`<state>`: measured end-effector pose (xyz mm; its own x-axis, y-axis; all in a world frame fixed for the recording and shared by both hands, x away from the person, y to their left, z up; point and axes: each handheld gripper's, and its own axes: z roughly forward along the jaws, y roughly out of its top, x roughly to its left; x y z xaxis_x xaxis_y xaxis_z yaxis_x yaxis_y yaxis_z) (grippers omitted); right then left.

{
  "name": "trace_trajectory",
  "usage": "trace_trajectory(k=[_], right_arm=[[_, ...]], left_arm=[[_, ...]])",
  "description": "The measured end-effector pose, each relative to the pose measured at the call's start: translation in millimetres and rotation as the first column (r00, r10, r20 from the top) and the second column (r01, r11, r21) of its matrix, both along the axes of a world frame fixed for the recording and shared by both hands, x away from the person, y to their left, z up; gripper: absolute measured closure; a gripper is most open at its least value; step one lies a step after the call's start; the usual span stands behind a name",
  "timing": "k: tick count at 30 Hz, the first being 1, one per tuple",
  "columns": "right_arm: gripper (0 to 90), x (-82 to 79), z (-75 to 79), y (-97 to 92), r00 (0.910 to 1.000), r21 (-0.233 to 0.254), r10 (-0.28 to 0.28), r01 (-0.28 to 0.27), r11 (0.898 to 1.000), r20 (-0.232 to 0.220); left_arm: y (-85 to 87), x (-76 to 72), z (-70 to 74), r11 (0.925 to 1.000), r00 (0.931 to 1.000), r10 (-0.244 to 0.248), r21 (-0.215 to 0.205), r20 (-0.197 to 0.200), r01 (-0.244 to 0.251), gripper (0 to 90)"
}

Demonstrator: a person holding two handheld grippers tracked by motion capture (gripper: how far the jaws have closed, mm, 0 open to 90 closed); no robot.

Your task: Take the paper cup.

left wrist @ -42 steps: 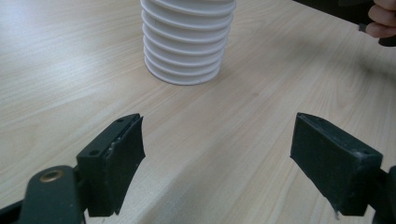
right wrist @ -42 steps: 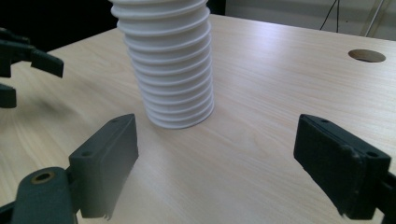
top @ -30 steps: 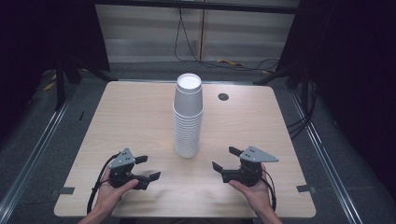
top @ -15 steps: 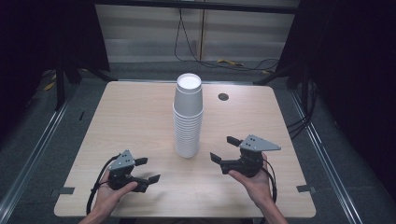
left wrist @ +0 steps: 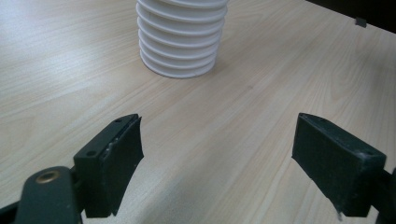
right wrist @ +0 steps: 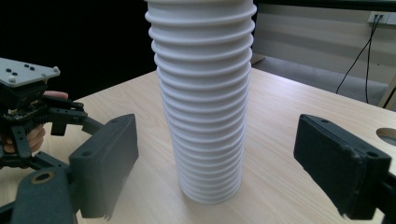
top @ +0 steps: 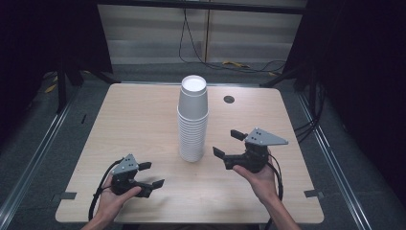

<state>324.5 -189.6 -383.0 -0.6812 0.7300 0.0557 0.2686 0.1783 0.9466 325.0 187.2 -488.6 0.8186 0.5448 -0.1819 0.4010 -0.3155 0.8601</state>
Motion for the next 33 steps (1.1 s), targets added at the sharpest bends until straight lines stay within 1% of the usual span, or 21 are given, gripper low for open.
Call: trace_trajectory(k=[1,2,4,7,9,11,14,16,18,20,24,26,28,30,31,33], right_arm=[[13.7,0.9,1.2,-0.1,1.0,0.008,0.002,-0.002,1.0,-0.002],[13.7,2.0,2.2,-0.4,1.0,0.026,0.002,-0.002,1.0,-0.005],[13.7,4.3,5.2,0.6,1.0,0.014,0.001,-0.001,1.0,0.003],[13.6,5.4,6.8,2.0,1.0,0.02,0.008,-0.008,1.0,-0.002],[13.6,6.2,8.3,3.7,0.9999,0.018,0.011,-0.011,1.0,0.007],[13.6,8.0,10.7,6.3,0.9992,0.028,0.026,-0.027,0.999,0.031],[13.8,9.6,13.1,8.5,0.9989,0.034,0.034,-0.035,0.999,0.033],[13.8,12.1,17.8,10.9,0.9983,0.034,0.045,-0.046,0.998,0.037],[13.7,13.8,21.2,12.5,0.9979,0.035,0.055,-0.056,0.998,0.034],[13.3,15.2,24.2,14.1,0.9984,0.037,0.043,-0.044,0.998,0.036],[13.4,18.5,28.6,15.1,0.9983,0.042,0.046,-0.048,0.998,0.034],[13.5,20.5,32.9,15.1,0.9983,0.045,0.05,-0.051,0.998,0.03],[13.5,21.6,34.4,15.5,0.9981,0.046,0.053,-0.054,0.997,0.03],[14.2,24.3,39.0,16.1,0.9969,0.048,0.078,-0.078,0.996,0.016],[14.2,25.2,41.6,16.9,0.9967,0.054,0.081,-0.081,0.995,0.011],[14.2,27.0,50.3,19.0,0.9953,0.063,0.094,-0.096,0.993,0.024]], left_arm=[[-0.2,0.2,-0.2,1.0,1.0,0.0,-0.001,-0.001,0.0,15.9],[-0.3,0.4,-0.3,1.0,1.0,0.0,-0.001,0.0,0.0,15.9],[-0.5,0.1,-0.3,1.0,1.0,-0.002,0.001,0.0,0.002,15.9],[-0.5,0.2,-0.4,1.0,1.0,-0.004,0.0,0.0,0.004,15.9],[-0.4,0.4,-0.3,1.0,1.0,-0.009,-0.002,0.001,0.009,15.9],[-0.9,0.4,-0.6,0.9999,0.9999,-0.011,-0.001,-0.001,0.011,15.9],[-0.7,0.5,-0.6,1.0,1.0,-0.01,-0.001,-0.001,0.01,15.9],[-0.5,0.8,-0.7,1.0,1.0,-0.008,0.001,-0.001,0.008,15.9],[-0.2,1.0,-0.8,1.0,1.0,-0.006,0.001,-0.003,0.006,15.9],[0.1,1.0,-0.7,1.0,1.0,-0.007,0.0,-0.002,0.007,15.9],[0.3,1.1,-0.7,1.0,1.0,-0.008,0.0,-0.001,0.008,15.9],[0.1,1.3,-1.3,0.9999,1.0,-0.003,0.011,-0.006,0.003,15.9],[-0.1,1.4,-1.6,0.9999,1.0,-0.003,0.01,-0.008,0.004,16.0],[-0.2,1.5,-1.5,1.0,1.0,-0.003,0.009,-0.008,0.003,16.0],[-0.1,1.4,-1.3,1.0,1.0,-0.004,0.009,-0.007,0.004,16.0],[0.5,0.5,-0.4,1.0,1.0,0.004,0.008,0.007,-0.004,16.4]])
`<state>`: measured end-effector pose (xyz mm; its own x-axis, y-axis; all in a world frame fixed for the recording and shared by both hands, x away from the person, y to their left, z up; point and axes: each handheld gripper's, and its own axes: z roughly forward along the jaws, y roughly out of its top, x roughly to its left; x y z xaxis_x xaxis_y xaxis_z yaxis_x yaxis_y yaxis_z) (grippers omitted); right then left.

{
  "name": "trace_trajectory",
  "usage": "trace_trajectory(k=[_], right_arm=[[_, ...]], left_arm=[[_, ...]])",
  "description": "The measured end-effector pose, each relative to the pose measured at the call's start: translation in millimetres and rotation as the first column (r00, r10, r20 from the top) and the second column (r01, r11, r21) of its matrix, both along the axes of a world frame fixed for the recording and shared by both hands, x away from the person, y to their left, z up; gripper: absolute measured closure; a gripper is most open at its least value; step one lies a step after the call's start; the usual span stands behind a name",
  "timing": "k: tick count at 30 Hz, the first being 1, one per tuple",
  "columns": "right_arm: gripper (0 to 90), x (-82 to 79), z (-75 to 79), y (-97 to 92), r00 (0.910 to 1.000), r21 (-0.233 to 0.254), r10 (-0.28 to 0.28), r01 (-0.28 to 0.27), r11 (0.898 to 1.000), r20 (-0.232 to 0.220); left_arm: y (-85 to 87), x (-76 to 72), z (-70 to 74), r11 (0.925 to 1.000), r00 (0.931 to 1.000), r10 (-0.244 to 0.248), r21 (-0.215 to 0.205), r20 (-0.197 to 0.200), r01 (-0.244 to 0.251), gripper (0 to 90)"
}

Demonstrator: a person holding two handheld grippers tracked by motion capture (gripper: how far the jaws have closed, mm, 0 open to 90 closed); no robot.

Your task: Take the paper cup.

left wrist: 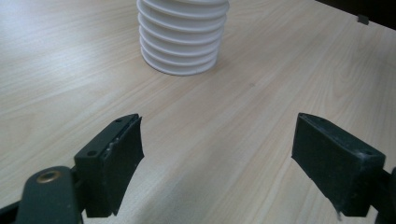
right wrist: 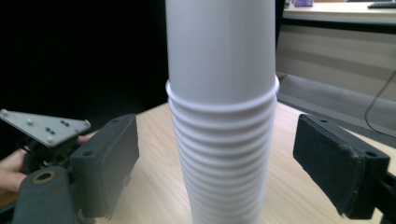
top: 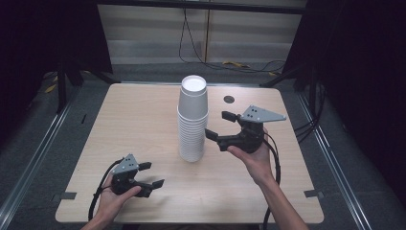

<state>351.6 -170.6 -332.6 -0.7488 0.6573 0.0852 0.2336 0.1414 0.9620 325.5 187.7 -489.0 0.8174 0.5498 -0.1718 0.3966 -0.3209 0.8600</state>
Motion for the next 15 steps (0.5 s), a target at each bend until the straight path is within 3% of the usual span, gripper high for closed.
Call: trace_trajectory(k=[6,15], right_arm=[[14.1,4.4,19.5,8.5,0.9995,-0.004,0.021,-0.021,1.0,0.022],[14.1,25.1,34.7,15.3,0.9991,-0.026,0.041,-0.041,0.999,0.006]], left_arm=[[-0.4,0.2,-0.2,1.0,1.0,-0.006,0.006,-0.001,0.006,16.5],[0.5,0.8,-0.2,1.0,1.0,-0.006,0.006,-0.001,0.006,16.5]])
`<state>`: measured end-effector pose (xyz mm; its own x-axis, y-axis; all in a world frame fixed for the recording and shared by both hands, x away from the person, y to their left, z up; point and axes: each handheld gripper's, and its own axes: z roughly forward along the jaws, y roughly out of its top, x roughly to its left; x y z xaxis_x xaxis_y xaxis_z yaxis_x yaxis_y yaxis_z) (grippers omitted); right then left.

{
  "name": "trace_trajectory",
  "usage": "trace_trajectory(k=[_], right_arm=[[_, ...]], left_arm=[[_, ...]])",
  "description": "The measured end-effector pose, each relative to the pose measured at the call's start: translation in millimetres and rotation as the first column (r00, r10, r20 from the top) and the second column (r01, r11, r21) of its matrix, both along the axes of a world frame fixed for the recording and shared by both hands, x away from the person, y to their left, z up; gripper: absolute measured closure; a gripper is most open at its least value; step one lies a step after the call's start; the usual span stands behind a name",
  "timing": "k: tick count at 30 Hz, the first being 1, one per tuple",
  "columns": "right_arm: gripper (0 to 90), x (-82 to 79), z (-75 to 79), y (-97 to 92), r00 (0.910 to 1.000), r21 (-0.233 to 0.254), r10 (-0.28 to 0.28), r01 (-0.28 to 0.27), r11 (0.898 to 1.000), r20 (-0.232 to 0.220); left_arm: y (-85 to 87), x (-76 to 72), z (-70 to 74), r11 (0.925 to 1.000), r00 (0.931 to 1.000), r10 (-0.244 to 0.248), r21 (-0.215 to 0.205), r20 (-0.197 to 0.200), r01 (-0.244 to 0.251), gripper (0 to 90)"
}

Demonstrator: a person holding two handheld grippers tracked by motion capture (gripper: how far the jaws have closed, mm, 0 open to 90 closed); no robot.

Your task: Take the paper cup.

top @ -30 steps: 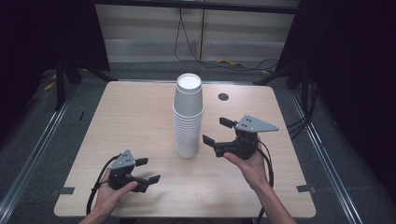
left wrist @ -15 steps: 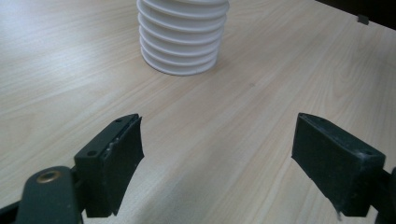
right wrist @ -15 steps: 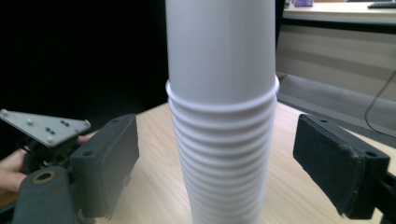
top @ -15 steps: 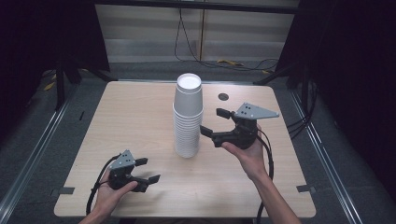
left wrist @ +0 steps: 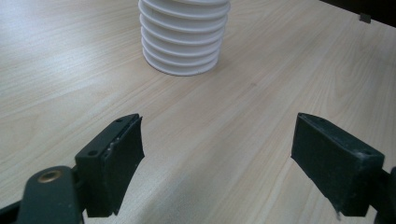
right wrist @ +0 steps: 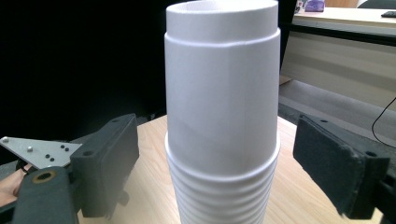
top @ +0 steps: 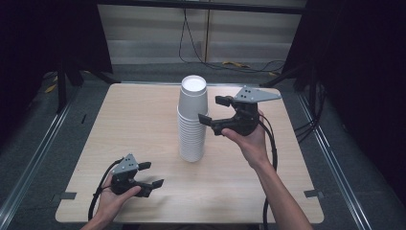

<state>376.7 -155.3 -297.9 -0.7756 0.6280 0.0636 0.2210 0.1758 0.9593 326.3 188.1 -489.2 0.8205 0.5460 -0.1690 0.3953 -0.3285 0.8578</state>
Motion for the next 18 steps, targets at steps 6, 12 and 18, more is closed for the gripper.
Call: trace_trajectory(k=[6,12,18], right_arm=[[14.0,7.6,7.0,3.9,1.0,-0.002,0.009,-0.009,1.0,0.0],[14.1,9.8,15.7,9.7,0.9997,-0.014,0.014,-0.014,1.0,0.018],[14.1,18.4,20.8,14.4,0.9997,-0.032,0.025,-0.025,0.999,0.0]], left_arm=[[0.0,-0.3,0.1,1.0,1.0,-0.002,0.002,0.001,0.002,16.5],[0.3,0.0,0.1,1.0,1.0,0.002,0.003,0.0,-0.002,16.4],[0.6,0.8,-0.4,1.0,1.0,0.007,-0.003,-0.006,-0.007,16.4]])
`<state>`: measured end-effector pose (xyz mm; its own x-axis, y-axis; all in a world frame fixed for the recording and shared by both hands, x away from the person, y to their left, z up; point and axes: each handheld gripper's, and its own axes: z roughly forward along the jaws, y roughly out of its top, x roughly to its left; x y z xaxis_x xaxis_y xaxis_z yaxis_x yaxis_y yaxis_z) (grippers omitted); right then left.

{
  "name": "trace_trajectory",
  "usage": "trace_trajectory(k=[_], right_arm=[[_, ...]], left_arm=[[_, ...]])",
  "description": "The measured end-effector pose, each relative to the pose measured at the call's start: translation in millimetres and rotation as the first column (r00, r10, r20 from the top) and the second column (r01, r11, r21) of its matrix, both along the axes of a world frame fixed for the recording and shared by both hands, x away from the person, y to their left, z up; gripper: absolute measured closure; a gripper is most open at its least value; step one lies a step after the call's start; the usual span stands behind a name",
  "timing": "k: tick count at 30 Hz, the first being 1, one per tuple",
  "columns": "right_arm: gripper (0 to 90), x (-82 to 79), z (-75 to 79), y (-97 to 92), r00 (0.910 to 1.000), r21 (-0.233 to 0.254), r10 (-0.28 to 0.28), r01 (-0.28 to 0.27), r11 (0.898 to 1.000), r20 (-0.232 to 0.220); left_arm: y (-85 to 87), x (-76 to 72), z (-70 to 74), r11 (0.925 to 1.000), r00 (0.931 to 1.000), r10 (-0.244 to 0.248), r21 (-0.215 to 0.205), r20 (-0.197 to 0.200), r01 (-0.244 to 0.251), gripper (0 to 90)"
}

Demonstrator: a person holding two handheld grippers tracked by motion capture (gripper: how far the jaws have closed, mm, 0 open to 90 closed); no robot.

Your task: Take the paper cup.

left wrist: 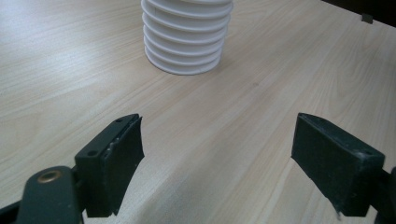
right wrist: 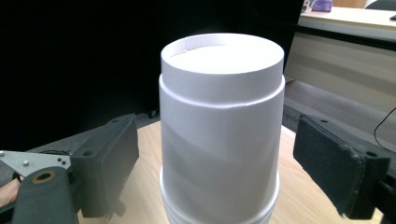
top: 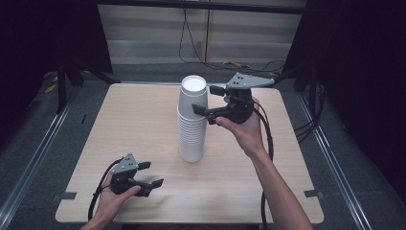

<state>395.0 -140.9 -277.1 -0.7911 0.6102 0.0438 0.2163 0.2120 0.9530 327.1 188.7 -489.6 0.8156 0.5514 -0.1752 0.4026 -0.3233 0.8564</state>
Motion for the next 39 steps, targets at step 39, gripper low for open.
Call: trace_trajectory(k=[39], right_arm=[[17.3,37.9,6.6,28.3,0.9905,-0.127,0.063,-0.078,0.989,-0.122]], left_arm=[[1.5,1.6,-0.2,0.9999,1.0,-0.01,0.011,0.002,0.01,16.4]])
